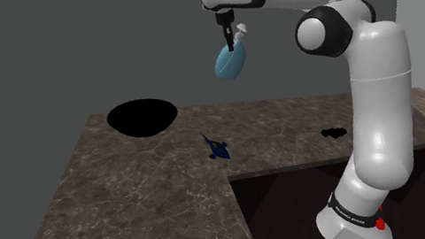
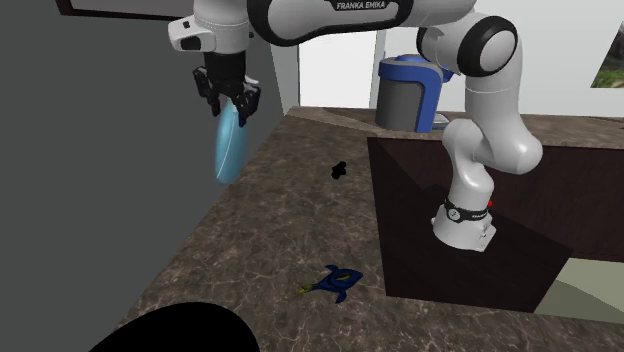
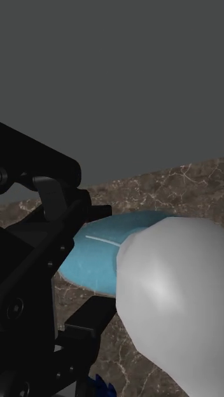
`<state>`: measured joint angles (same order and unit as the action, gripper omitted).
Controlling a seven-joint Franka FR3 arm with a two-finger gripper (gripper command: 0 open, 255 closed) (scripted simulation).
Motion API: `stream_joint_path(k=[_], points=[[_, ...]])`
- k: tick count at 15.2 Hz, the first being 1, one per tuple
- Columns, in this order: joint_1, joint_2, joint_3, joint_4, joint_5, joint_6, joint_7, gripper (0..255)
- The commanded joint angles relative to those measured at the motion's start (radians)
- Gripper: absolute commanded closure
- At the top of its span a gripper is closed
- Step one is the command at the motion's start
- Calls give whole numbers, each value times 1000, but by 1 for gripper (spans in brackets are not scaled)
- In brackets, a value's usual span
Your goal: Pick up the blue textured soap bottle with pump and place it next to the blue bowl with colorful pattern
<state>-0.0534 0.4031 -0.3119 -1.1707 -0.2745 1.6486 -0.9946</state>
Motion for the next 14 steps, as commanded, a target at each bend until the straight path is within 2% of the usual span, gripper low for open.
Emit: stream_joint_path(k=[1, 6, 10, 14], points=[[17, 41, 10, 37, 4, -8, 32, 255], [50, 168, 32, 159, 22, -31, 97, 255], [66, 310, 48, 334, 42, -82, 137, 255], [77, 278, 48, 227, 34, -11, 160, 255]])
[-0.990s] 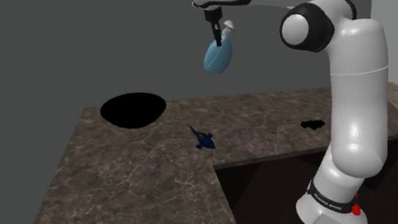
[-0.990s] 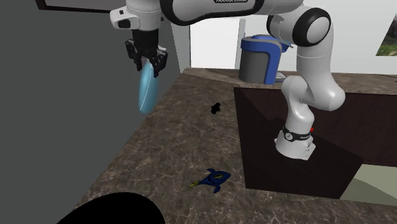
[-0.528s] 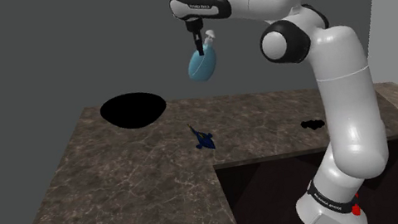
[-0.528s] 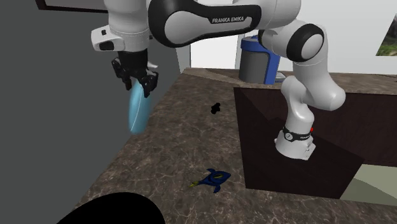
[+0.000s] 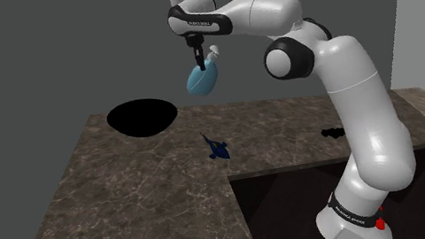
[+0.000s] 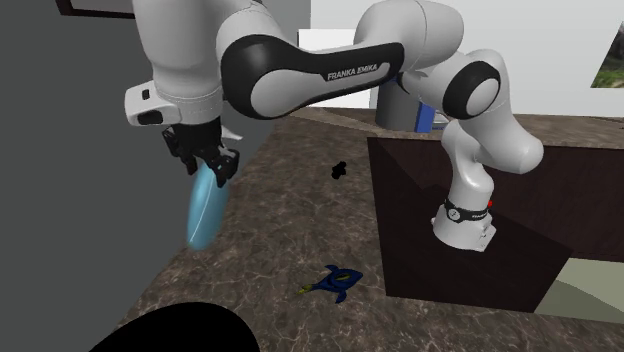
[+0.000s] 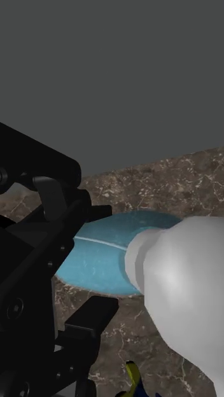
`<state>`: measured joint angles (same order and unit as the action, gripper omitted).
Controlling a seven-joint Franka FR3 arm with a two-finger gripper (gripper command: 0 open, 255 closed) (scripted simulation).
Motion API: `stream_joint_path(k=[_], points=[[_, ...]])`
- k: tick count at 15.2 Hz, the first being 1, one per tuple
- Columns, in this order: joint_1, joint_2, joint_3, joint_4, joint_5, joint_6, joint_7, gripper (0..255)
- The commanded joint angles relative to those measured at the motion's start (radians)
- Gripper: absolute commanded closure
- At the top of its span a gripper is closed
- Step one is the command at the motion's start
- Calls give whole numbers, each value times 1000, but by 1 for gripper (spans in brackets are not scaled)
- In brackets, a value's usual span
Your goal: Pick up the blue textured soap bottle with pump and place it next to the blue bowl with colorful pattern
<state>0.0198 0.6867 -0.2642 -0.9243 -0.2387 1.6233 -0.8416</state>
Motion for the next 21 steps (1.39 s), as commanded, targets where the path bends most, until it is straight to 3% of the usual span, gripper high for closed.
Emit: stream_joint_path(k=[1, 21], points=[[5, -10, 0, -42, -3, 30, 12, 255], [20, -18, 4, -319, -21, 286, 97, 255]])
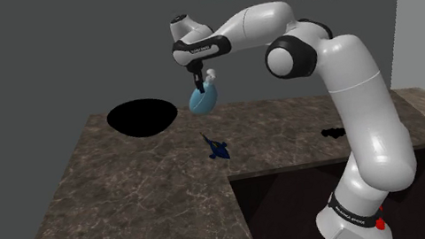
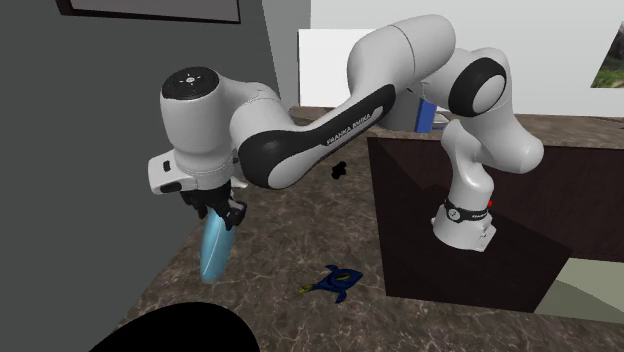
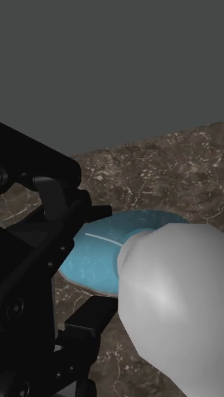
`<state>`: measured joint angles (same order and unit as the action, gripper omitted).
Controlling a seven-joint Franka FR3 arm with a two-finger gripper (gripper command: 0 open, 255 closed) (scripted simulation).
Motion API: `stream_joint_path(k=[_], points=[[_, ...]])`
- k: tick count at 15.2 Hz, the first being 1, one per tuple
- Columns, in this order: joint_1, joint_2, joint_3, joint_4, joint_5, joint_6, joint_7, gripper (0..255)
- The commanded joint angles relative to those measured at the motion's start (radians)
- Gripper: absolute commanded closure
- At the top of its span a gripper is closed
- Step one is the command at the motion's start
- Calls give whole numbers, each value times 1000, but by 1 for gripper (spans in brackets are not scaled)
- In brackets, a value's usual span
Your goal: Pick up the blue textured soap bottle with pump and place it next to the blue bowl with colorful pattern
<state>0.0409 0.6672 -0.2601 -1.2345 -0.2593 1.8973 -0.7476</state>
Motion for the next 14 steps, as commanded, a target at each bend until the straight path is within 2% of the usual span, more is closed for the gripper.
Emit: stream_joint_path(k=[1, 5, 13, 14], points=[[-1, 4, 0, -18, -1, 23, 6, 255], [0, 18, 1, -49, -3, 65, 21, 255], [0, 18, 1, -49, -3, 65, 21, 255], [0, 18, 1, -49, -3, 65, 21, 0]])
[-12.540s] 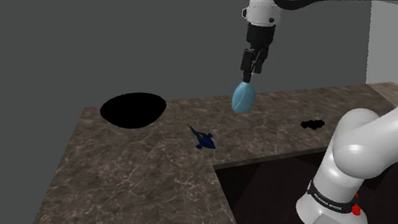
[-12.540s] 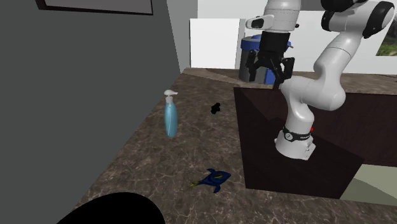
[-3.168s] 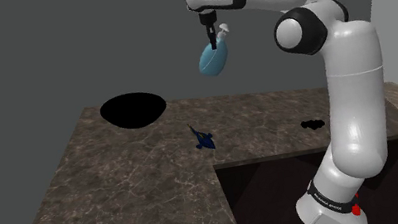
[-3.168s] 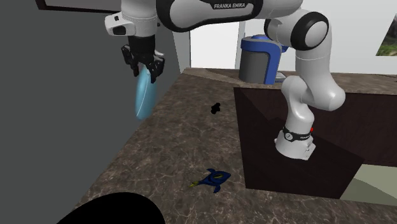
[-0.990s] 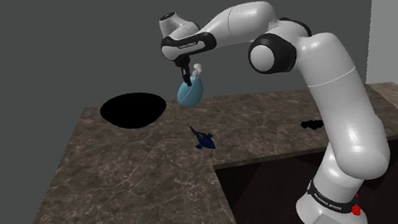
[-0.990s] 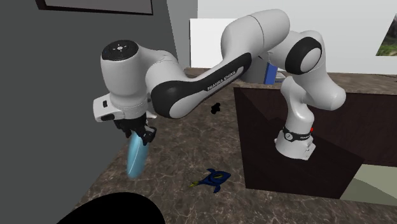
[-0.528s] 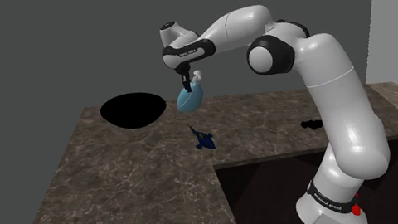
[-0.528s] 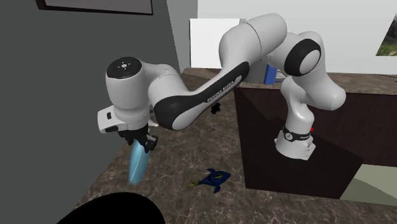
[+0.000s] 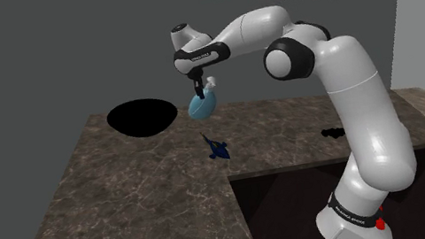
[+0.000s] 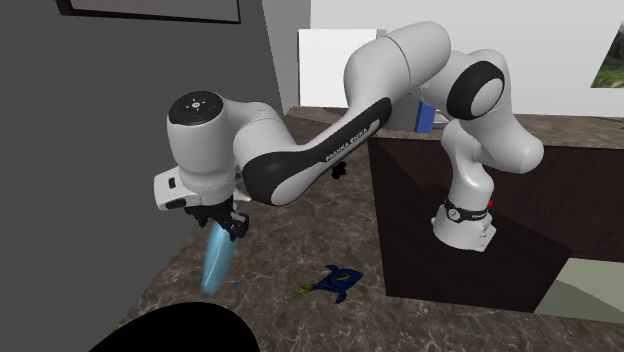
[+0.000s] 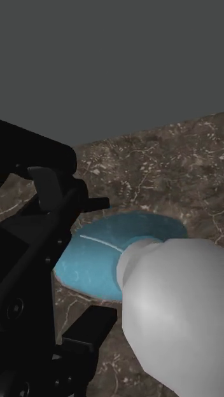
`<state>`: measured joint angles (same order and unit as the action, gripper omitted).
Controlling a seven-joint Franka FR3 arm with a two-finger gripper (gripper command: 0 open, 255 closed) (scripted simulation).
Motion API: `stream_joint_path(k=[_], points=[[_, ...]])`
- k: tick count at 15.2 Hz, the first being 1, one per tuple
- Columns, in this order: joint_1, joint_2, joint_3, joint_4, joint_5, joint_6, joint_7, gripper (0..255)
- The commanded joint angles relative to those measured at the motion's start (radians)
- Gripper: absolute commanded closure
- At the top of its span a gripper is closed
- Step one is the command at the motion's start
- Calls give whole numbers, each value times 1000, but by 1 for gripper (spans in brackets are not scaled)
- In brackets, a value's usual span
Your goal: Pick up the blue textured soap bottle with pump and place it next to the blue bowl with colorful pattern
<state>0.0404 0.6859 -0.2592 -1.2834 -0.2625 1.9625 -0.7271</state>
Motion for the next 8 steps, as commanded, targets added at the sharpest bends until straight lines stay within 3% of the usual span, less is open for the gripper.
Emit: stream_joint_path(k=[1, 5, 8], points=[[0, 0, 0, 0, 0, 0, 0, 0], [0, 0, 0, 0, 0, 0, 0, 0], [19, -23, 2, 57, 1, -84, -4, 0]])
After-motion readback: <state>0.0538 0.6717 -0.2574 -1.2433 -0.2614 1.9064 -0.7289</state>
